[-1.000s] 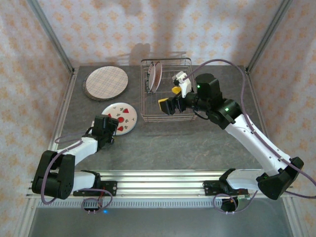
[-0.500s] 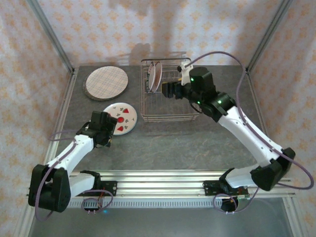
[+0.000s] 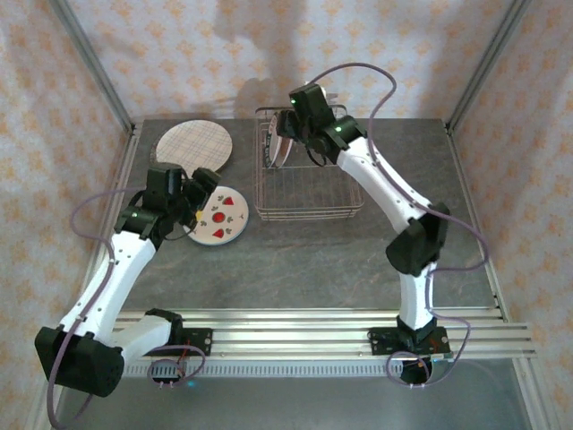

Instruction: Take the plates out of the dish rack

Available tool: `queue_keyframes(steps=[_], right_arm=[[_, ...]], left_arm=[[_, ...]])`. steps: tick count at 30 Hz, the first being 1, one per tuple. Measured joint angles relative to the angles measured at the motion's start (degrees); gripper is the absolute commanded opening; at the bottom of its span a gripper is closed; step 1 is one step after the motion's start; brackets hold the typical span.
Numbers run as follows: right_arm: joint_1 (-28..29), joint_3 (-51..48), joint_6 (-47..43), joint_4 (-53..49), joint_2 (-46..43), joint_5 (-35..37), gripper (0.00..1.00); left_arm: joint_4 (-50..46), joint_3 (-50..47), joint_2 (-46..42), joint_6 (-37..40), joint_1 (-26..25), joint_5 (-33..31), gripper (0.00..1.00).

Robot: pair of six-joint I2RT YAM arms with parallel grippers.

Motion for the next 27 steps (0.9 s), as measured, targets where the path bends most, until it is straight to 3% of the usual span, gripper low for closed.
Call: queue_keyframes(steps=[6,17,27], right_arm=[[-1.38,16.81,3.32,-7.61,13.81,0.0,0.58],[-2.84,17.57,3.69,-8.33,18.75,-1.49,0.44],[-3.82,17.79,2.84,-6.03,22.75,-3.08,0.33]], left_arm=[[0.04,7.69,-0.04,9.88,-2.95,3.28,0.95],[0.11,11.78,-5.18,21.68,-4.85,5.16,0.92],[-1.68,12.76,-5.18,23.58,-4.85,5.46,0.92]])
